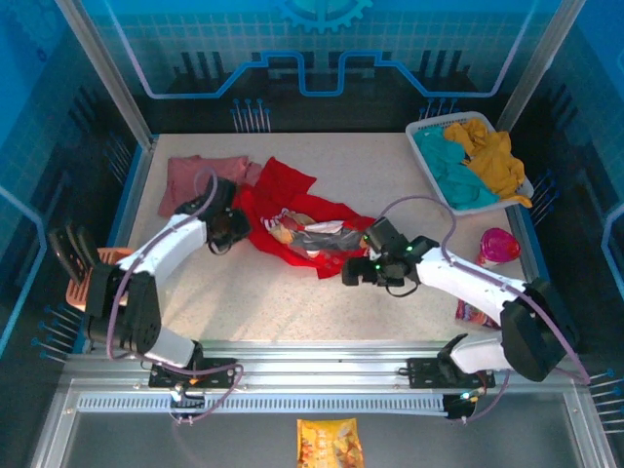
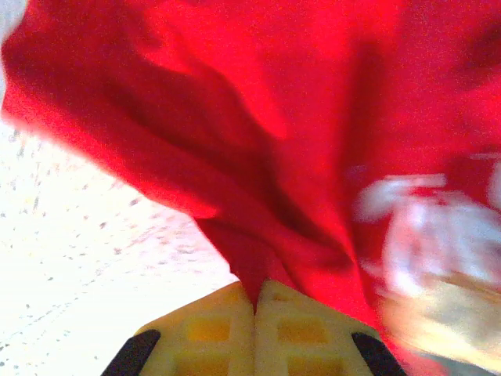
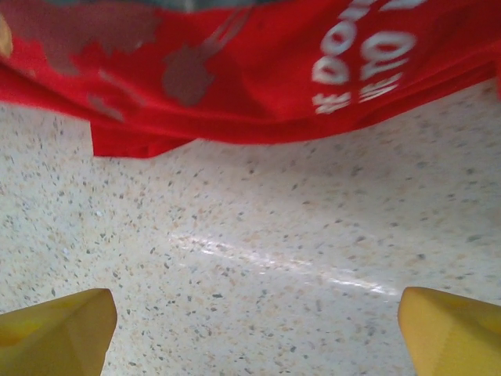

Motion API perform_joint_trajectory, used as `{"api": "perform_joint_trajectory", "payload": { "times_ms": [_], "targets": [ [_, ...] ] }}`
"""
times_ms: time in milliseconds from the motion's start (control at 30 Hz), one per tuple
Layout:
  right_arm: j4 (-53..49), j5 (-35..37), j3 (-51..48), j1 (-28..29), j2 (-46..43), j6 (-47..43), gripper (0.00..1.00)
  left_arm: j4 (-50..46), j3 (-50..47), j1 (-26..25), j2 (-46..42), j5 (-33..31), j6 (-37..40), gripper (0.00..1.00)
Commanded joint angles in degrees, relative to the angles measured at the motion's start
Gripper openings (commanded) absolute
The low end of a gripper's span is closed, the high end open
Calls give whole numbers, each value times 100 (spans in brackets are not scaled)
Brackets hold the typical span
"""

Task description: Fold and stack the t-shirts

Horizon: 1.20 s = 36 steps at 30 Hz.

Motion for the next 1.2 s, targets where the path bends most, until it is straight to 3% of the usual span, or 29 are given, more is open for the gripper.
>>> {"api": "perform_joint_trajectory", "payload": {
  "times_ms": [0,200,367,533,667,867,967,1033,1167],
  "targets": [
    [241,359,72,429,351,416,93,-864,1064,-44,-473,-176,327,0],
    [701,1004,326,1081,930,981,92,-1513,2685,-44,-180,-318,715,0],
    [1162,1401,681,1392,1540,1401,91,-1608,3194,-33,161,-333,892,0],
    [933,2030,666,1176,1639,1380,83,-1787,3570,-38,261,-223,981,0],
    [519,2238,403,824,876,888,80,-2029,3710,-35,229,-337,1263,0],
    [260,1377,-353,-416,-441,277,94,-2075,3668,-35,102,-290,1355,0],
    [573,704,-496,-793,-541,-178,97,-2077,3644,-35,55,-249,1347,0],
    [658,426,-380,-825,-318,-388,96,-2094,3658,-35,16,-246,1344,0],
    [987,163,-210,-809,91,-343,81,-2120,3656,-35,-82,-270,1353,0]
  ]
}}
